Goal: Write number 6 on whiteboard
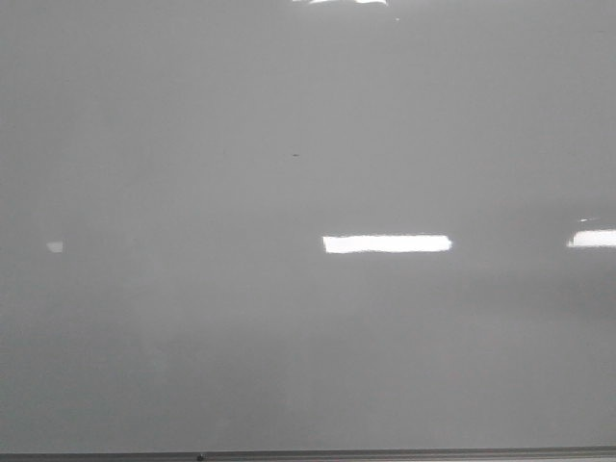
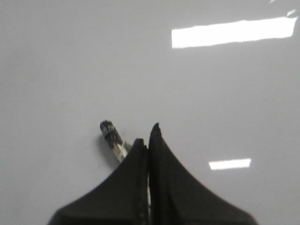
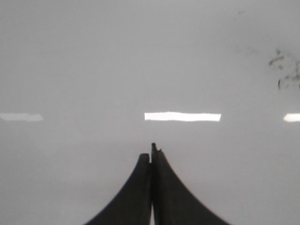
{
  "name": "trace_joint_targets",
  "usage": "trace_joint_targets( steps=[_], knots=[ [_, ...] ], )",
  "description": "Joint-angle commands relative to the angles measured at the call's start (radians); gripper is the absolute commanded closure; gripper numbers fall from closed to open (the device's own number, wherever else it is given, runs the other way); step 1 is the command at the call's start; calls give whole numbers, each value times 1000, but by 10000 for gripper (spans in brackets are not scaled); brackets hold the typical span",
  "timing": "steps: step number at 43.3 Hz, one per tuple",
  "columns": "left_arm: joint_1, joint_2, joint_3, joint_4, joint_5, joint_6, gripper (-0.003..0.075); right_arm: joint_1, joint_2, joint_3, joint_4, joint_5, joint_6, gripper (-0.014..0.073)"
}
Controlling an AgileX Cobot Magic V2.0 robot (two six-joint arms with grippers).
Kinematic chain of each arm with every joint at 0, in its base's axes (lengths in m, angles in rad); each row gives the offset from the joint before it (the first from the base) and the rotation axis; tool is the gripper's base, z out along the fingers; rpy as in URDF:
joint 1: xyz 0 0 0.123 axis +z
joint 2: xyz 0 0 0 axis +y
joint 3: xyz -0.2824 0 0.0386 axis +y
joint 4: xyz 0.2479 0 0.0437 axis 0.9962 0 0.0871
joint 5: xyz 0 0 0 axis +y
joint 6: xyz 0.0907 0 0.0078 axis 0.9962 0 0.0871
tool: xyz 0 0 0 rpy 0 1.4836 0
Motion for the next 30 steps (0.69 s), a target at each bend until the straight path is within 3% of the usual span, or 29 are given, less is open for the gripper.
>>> trace_joint_targets(
  steps=[1,11,15,23,26,30],
  knots=[
    [-1,-10,-63,-10,-102,-10,741,3,20,-120,-7,-19,-2,662],
    [-1,174,-355,-10,282,-10,741,3,225,-331,11,123,-2,662],
    [-1,280,-430,-10,336,-10,741,3,313,-388,13,143,-2,662],
    [-1,363,-459,-11,307,-10,732,3,387,-401,13,130,-2,634],
    [-1,365,-459,-11,306,-10,666,3,389,-401,13,130,-2,539],
    [-1,365,-459,-11,306,-10,485,3,389,-401,13,129,-2,356]
  ],
)
